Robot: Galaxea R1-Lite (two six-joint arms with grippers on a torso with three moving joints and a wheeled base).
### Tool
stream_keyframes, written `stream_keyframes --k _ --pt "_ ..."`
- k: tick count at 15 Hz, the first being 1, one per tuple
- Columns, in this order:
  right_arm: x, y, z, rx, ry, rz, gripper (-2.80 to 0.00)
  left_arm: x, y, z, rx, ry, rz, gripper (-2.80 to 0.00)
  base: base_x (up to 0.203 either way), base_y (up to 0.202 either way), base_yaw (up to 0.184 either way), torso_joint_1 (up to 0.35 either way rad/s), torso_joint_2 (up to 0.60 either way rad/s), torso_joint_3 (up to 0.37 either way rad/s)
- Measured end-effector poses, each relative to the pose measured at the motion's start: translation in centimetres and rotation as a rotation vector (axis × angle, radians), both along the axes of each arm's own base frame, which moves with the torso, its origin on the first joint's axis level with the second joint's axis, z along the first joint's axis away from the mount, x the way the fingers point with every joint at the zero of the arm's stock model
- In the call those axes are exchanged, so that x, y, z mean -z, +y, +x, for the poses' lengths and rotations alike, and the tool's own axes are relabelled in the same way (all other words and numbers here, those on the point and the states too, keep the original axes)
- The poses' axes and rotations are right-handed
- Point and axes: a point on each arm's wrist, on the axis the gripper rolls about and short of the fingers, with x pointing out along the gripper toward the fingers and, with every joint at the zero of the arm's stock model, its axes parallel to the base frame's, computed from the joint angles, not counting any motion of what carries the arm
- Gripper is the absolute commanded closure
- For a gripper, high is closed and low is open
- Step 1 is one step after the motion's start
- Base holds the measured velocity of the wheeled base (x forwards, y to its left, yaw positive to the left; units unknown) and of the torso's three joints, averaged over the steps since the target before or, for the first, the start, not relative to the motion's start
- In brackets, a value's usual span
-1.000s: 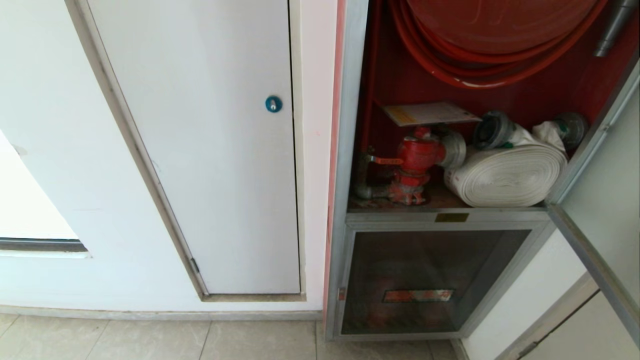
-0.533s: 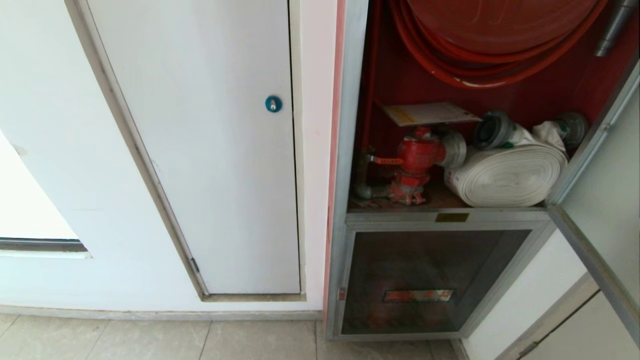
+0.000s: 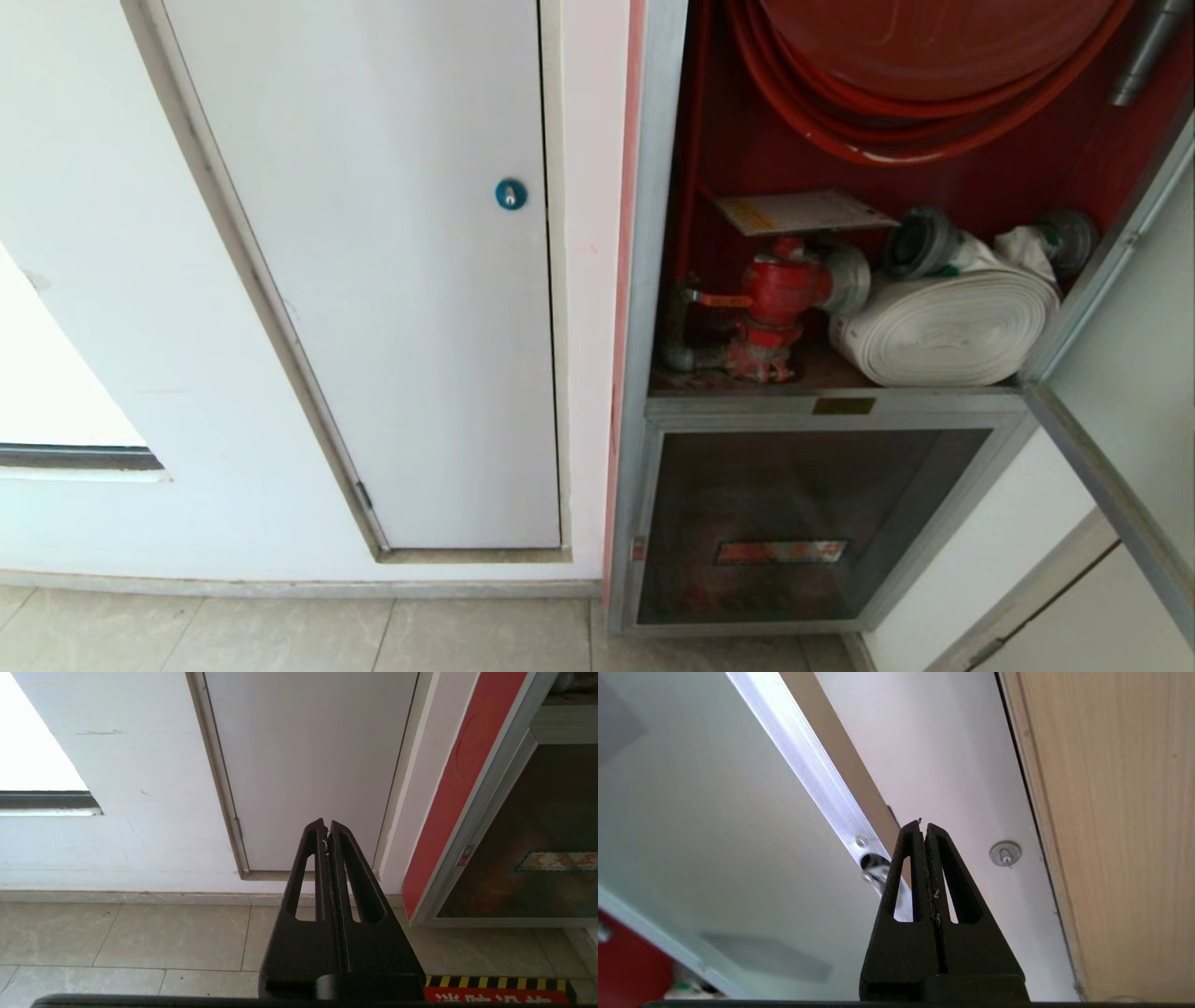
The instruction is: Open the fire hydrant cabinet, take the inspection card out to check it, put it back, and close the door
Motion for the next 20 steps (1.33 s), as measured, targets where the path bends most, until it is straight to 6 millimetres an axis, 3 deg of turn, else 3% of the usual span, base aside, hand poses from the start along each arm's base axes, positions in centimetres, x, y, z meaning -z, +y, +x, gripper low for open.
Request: stream_keyframes --k 6,12,20 --pt "-0.4 -1.5 1.6 -0.008 -0.078 0.033 0.00 0.0 0.0 0.0 0.000 0.000 0.000 0.00 0.000 0.000 0.000 0.000 0.00 0.000" --pt "-2.0 -2.8 3.3 0.006 -0.179 -0.011 0.00 0.0 0.0 0.0 0.000 0.000 0.000 0.00 0.000 0.000 0.000 0.000 0.00 0.000" --pt "-1.6 -1.7 1.8 0.015 -0.104 -0.024 0.00 0.0 0.0 0.0 0.000 0.000 0.000 0.00 0.000 0.000 0.000 0.000 0.00 0.000"
